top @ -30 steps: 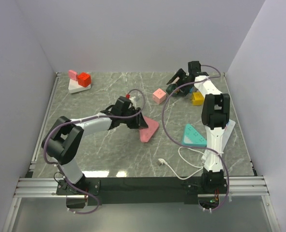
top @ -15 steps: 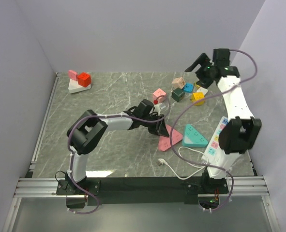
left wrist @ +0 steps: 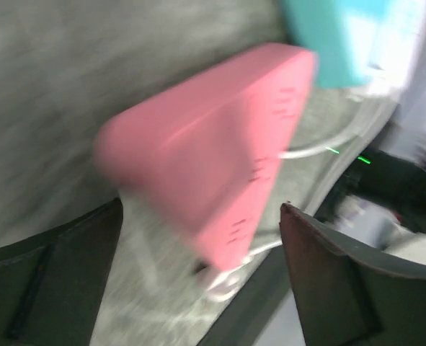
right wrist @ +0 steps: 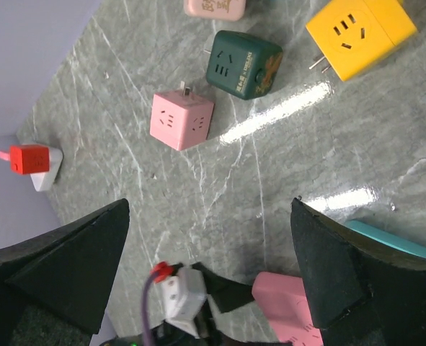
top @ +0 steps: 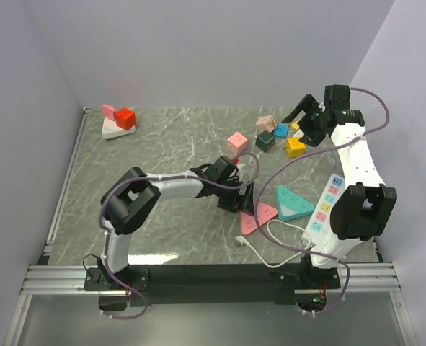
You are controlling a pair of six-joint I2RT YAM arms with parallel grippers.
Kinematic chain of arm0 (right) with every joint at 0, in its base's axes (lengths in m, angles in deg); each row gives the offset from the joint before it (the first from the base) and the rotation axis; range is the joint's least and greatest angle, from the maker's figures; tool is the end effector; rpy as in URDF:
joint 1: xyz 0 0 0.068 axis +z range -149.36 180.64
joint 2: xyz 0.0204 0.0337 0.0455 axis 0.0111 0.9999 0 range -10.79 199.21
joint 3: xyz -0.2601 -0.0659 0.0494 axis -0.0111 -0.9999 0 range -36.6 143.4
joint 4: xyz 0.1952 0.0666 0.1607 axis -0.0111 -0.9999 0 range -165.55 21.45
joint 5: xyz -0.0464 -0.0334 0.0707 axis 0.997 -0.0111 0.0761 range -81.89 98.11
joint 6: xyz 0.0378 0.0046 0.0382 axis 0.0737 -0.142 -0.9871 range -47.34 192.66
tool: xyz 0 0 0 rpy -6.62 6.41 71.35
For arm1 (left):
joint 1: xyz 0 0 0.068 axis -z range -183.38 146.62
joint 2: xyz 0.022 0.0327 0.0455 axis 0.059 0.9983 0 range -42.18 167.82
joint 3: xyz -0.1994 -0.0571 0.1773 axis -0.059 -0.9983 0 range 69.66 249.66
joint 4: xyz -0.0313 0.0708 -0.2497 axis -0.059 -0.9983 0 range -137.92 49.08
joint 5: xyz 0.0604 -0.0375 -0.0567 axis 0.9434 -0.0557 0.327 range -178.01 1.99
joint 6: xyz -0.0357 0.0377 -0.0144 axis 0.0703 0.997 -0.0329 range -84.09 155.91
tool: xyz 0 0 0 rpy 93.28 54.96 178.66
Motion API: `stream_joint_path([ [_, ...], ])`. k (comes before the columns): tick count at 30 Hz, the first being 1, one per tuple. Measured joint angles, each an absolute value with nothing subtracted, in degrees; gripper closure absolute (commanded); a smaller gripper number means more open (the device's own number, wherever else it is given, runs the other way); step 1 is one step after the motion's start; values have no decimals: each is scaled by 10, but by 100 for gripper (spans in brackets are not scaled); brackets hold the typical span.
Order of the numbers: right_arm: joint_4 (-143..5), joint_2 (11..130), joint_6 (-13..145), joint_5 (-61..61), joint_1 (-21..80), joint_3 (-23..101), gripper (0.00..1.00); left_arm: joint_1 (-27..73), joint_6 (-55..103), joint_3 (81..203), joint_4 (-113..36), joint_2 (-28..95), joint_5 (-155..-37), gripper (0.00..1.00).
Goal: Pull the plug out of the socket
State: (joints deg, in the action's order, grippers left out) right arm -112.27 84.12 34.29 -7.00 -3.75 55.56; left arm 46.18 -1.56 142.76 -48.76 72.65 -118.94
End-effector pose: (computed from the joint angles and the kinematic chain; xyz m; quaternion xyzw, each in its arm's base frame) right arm 0.3645 -0.0187 0.3462 0.2902 0.8750 0.2243 0.3159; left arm 0.2596 -0.3326 0.1554 0.1869 0.8897 -0.4108 0.0692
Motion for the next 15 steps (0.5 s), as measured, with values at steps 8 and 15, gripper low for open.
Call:
stream_joint_path([
  [8, -1117, 826, 370, -104, -37, 539, 0, 402, -31, 1402, -638, 559, -981, 1],
  [15, -1101, 802, 376, -143, -22, 486, 0, 106, -96, 1401, -635, 473, -922, 1],
])
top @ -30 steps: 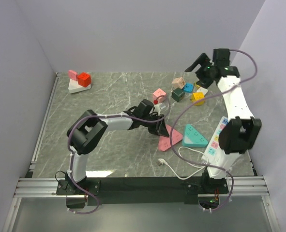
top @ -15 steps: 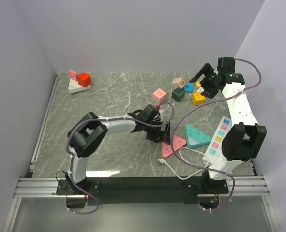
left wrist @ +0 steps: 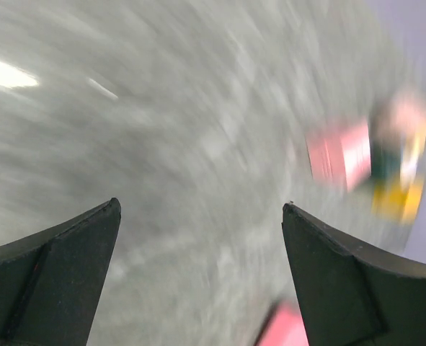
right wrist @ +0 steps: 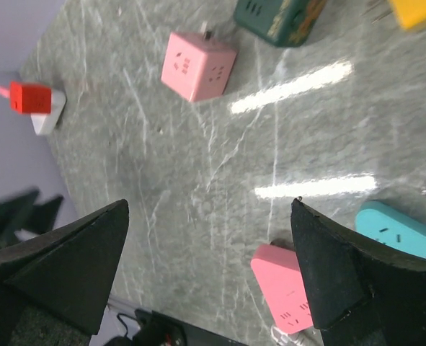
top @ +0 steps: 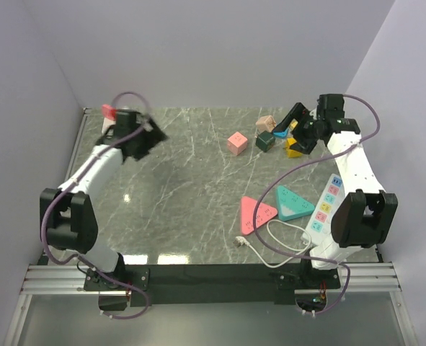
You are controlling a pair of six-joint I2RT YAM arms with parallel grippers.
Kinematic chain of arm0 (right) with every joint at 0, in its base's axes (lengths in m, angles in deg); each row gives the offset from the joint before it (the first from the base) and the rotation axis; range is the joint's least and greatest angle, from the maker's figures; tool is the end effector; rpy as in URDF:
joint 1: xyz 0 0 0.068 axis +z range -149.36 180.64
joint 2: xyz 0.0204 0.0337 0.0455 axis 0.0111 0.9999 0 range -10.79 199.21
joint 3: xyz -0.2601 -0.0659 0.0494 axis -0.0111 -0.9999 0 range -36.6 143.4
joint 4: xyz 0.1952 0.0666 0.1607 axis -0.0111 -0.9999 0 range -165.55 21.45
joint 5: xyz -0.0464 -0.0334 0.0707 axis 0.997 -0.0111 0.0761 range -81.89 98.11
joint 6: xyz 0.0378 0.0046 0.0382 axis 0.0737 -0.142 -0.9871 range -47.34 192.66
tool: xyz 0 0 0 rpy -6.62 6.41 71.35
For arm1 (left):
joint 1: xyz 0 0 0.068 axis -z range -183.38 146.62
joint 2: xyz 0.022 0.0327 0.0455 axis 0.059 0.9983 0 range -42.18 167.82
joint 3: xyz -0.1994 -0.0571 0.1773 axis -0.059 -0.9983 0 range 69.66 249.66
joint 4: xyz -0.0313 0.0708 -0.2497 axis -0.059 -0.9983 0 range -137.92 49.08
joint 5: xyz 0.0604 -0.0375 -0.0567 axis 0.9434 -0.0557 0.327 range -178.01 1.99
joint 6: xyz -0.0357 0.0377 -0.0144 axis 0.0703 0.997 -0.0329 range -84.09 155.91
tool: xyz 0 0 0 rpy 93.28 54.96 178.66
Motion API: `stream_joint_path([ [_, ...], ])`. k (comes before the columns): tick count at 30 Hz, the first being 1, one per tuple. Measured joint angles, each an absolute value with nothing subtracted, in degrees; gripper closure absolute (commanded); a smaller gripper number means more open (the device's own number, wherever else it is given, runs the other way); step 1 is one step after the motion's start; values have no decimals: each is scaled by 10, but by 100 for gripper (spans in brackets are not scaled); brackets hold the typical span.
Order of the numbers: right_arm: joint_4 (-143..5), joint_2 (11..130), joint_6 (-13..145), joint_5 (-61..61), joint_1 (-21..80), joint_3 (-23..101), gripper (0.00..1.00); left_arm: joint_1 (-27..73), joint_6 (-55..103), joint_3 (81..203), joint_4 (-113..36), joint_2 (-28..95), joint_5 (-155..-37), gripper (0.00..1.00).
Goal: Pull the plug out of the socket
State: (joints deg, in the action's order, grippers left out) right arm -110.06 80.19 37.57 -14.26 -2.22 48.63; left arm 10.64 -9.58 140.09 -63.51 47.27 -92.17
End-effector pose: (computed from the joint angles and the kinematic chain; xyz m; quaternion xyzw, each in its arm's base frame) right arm 0.3471 -0.0038 0.3341 0.2302 0.8869 0.2728 0.2933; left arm 0.3395 -0.0873 0.2818 -0.2329 0.8814 -0.2320 0.3392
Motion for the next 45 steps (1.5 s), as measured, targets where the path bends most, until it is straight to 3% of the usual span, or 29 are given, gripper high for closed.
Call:
stream_joint_path([
  [3, -1078, 790, 374, -159, -6, 459, 0, 15, -144, 1383, -612, 475, -899, 1],
  [6, -1069, 787, 372, -165, 19, 447, 0, -15, -208, 1347, -575, 477, -878, 0],
  [26, -1051, 795, 394, -180, 60, 417, 0, -35, -585, 1334, -462, 648, -670, 4],
  [38, -1065, 830, 410, -183, 60, 419, 0, -55, -694, 1493, -453, 786, -594, 4],
  [45, -1076, 851, 415, -184, 60, 429, 2, -68, -694, 1647, -510, 880, -584, 12],
])
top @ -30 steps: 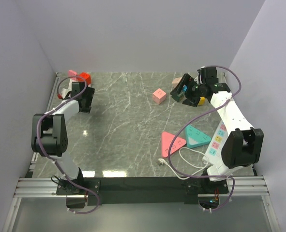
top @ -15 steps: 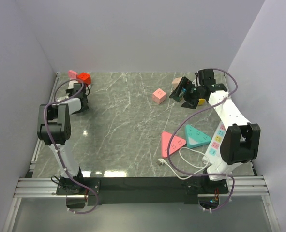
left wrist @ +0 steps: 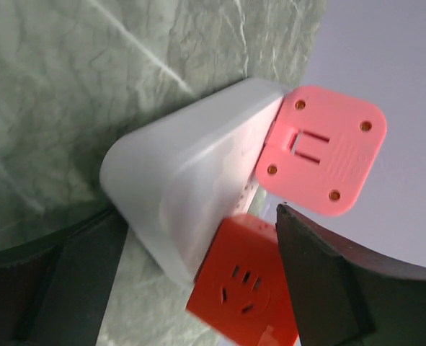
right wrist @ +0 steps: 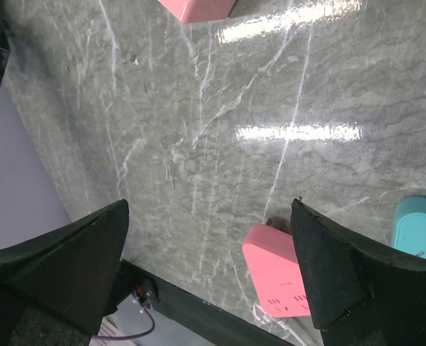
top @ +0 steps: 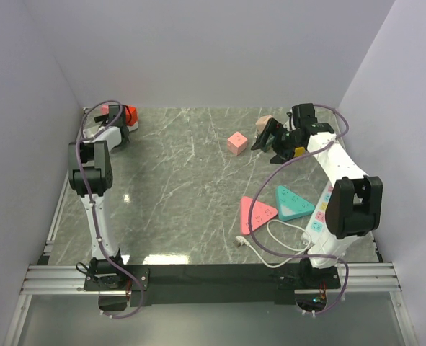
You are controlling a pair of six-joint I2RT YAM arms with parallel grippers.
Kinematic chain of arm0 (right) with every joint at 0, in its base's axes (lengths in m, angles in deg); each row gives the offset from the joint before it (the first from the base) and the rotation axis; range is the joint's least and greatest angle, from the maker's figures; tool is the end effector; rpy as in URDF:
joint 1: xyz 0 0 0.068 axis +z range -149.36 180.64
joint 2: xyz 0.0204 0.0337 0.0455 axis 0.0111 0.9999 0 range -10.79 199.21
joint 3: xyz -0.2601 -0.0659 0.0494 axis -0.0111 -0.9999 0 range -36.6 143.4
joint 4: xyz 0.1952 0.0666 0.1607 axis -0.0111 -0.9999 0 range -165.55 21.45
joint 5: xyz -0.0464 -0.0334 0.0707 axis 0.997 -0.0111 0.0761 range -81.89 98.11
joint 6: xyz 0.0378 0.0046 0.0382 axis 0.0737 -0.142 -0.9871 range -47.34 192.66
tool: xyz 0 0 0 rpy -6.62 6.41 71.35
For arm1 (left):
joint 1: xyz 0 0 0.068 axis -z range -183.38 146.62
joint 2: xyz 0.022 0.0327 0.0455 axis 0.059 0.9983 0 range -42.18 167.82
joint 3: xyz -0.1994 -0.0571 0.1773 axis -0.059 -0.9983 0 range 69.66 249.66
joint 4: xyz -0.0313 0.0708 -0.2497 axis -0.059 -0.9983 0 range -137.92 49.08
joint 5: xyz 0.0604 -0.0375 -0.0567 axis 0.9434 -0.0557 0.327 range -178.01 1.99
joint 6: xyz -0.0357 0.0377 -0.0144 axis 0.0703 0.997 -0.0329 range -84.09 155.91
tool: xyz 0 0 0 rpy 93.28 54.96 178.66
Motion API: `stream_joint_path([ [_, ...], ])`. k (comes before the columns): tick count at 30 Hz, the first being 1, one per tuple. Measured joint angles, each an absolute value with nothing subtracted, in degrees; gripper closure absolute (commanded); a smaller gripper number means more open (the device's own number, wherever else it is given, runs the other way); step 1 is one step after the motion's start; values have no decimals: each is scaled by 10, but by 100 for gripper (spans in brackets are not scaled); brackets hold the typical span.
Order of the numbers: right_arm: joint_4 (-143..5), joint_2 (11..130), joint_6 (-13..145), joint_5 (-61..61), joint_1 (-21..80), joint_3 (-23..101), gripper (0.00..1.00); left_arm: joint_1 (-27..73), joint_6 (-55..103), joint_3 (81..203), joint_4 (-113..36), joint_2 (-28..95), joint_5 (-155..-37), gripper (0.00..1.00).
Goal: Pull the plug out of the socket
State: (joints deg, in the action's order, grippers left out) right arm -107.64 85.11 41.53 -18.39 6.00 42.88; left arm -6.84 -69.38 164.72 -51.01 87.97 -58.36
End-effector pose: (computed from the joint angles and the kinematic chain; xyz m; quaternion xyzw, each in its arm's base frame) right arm 0.3560 0.0494 0.2772 0.1411 0.9213 0.2983 0.2055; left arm 0.4972 0.0478 0.1492 -0.7833 0.4413 -0.1370 0.4159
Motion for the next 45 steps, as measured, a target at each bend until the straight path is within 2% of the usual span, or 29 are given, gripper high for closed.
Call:
stream_joint_path([
  [1, -1076, 855, 416, -184, 60, 430, 2, -70, -691, 1659, -518, 887, -584, 14],
  [4, -1077, 866, 417, -187, 60, 433, 4, -76, -674, 1672, -525, 895, -584, 28],
  [5, -1077, 869, 417, -188, 60, 435, 4, -78, -669, 1671, -523, 897, -586, 36],
  [10, -1079, 872, 417, -194, 59, 442, 7, -91, -620, 1653, -490, 895, -602, 58],
  [11, -1079, 872, 417, -195, 59, 443, 7, -93, -614, 1646, -477, 894, -604, 66],
  [13, -1078, 872, 417, -196, 59, 444, 8, -97, -594, 1624, -444, 885, -613, 76],
  [14, -1078, 872, 416, -197, 59, 444, 8, -98, -585, 1608, -427, 878, -617, 89],
  [16, -1077, 872, 416, -197, 59, 444, 8, -101, -562, 1578, -399, 862, -628, 100],
  [26, -1059, 871, 408, -200, 64, 423, 9, -106, -404, 1362, -348, 681, -762, 100],
  [30, -1053, 868, 414, -205, 82, 422, 9, -93, -303, 1329, -371, 627, -834, 100],
  [40, -1039, 866, 464, -257, 189, 426, 2, 38, -84, 1247, -466, 503, -951, 100],
  [45, -987, 868, 458, -283, 236, 412, 0, 90, -15, 1240, -517, 472, -961, 100],
])
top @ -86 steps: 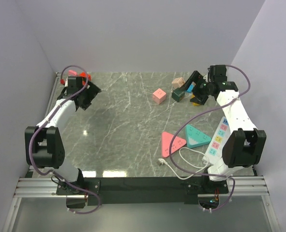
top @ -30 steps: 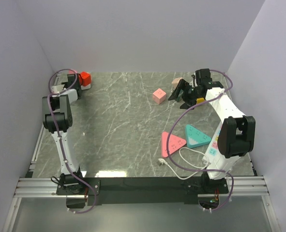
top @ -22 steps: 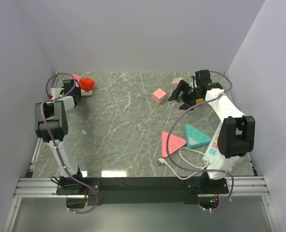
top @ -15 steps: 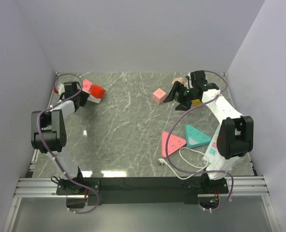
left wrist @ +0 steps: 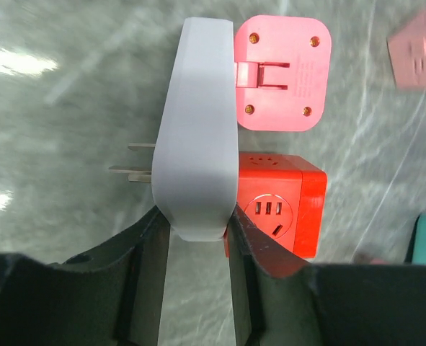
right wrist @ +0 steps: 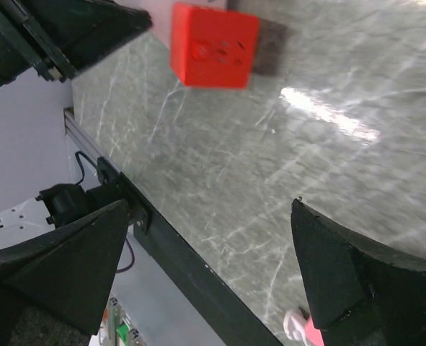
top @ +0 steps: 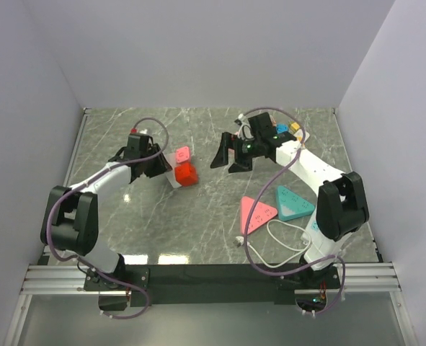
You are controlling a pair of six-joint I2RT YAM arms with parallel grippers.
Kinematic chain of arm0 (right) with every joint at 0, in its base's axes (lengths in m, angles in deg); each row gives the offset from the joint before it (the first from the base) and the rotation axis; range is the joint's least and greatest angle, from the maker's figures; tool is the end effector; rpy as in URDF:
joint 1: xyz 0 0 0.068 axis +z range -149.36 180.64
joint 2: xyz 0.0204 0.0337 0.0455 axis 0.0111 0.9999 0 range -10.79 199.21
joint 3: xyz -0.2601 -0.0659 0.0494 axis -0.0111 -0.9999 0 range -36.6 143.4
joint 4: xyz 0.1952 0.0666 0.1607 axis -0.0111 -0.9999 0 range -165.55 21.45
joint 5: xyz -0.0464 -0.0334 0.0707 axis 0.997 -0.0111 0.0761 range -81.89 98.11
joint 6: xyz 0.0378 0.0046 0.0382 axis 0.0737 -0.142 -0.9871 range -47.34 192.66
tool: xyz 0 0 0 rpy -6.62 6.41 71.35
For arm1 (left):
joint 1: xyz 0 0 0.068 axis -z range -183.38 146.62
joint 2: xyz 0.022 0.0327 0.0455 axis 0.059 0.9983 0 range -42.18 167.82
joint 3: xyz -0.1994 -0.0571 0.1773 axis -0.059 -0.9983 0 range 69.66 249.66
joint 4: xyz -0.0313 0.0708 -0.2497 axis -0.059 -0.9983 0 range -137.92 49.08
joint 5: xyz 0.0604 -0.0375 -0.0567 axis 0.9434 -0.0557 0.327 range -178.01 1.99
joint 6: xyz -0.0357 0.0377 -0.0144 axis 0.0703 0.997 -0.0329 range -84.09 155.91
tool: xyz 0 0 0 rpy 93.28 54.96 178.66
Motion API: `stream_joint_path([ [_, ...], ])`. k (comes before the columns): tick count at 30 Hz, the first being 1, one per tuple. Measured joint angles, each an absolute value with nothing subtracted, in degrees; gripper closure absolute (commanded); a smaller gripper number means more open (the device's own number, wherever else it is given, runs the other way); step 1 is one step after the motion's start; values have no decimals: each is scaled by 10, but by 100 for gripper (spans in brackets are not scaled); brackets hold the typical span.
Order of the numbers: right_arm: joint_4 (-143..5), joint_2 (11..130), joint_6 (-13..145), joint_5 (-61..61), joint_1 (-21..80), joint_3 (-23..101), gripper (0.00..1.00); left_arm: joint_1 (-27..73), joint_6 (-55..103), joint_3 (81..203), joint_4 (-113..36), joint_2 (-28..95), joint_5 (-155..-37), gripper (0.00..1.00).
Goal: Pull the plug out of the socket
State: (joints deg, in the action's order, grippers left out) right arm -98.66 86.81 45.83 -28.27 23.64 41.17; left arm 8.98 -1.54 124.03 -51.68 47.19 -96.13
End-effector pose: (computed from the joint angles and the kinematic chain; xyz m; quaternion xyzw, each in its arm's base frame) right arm 0.3340 0.1647 0.2700 -0.0770 0.8956 0.4031 0.1715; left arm 0.3198 -0.0751 0.2080 -0.1747 0.9078 -0.2177 0.3131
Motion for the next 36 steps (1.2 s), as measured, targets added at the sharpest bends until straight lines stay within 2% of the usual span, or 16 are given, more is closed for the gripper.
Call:
stream_joint_path([
  [11, -883, 938, 394, -254, 350, 373, 0, 150, 3, 1195, -514, 429, -978, 100],
  [17, -875, 1002, 364, -199, 354, 388, 0, 151, 3, 1186, -502, 424, -979, 100],
  [24, -841, 1047, 336, -221, 354, 413, 1, 151, -1, 1173, -486, 419, -985, 100],
  [30, -804, 1077, 306, -260, 355, 419, 12, 152, -3, 1169, -478, 419, -989, 100],
  [33, -778, 1089, 292, -283, 355, 421, 28, 152, -3, 1169, -477, 419, -992, 100],
  [35, -762, 1097, 282, -299, 354, 422, 48, 151, -3, 1169, -478, 419, -990, 100],
  [36, -754, 1102, 273, -309, 351, 422, 55, 150, -3, 1169, -478, 419, -988, 95],
])
